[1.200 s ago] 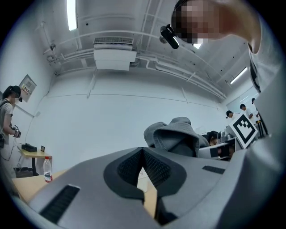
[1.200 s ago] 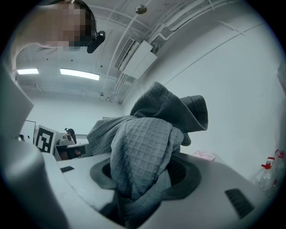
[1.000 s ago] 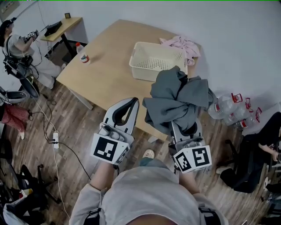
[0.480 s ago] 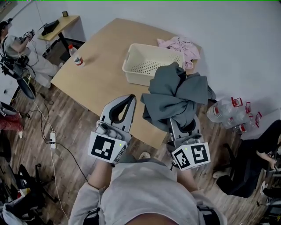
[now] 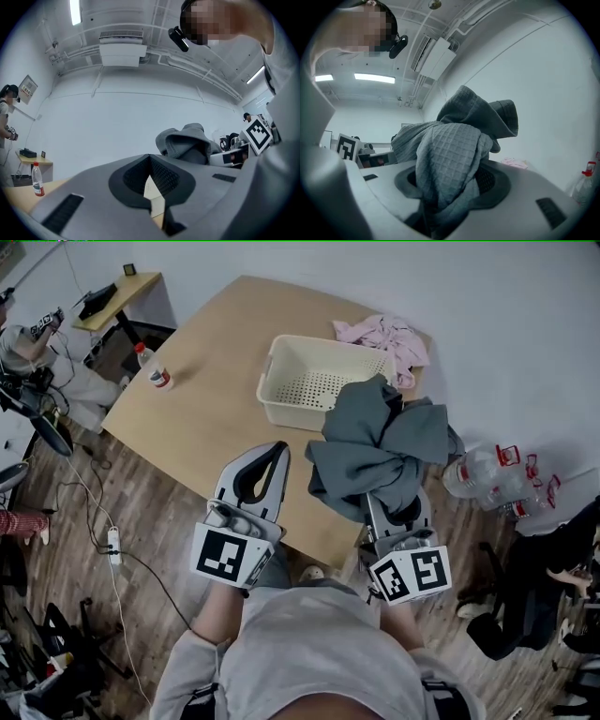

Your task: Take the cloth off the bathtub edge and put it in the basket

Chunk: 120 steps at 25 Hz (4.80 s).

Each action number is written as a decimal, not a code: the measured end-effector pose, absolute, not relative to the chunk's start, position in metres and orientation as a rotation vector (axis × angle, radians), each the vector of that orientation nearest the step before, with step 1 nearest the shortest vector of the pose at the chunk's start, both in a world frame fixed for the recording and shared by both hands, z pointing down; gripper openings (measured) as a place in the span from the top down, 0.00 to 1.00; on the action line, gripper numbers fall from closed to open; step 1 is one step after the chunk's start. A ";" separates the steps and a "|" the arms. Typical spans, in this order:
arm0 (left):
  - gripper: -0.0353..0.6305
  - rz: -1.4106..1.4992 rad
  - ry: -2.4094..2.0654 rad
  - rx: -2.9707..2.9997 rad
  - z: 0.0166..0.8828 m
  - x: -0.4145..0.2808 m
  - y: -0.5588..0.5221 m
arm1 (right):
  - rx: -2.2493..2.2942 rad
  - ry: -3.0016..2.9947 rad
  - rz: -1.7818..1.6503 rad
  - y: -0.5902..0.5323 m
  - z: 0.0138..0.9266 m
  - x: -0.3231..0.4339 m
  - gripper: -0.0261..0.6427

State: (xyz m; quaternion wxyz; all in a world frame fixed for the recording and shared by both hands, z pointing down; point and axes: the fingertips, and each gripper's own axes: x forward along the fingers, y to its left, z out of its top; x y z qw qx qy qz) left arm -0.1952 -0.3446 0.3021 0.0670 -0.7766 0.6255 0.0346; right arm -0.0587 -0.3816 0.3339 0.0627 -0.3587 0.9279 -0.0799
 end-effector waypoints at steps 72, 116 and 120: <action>0.95 0.171 1.527 -2.875 0.386 -0.397 -0.562 | -1.623 3.584 -0.436 -0.662 0.522 -0.270 0.64; 0.95 0.172 1.524 -2.800 0.358 -0.363 -0.517 | -1.464 3.410 -0.240 -0.621 0.462 -0.254 0.95; 0.95 0.163 1.508 -2.783 0.348 -0.343 -0.501 | -1.475 3.273 -0.227 -0.594 0.438 -0.241 0.95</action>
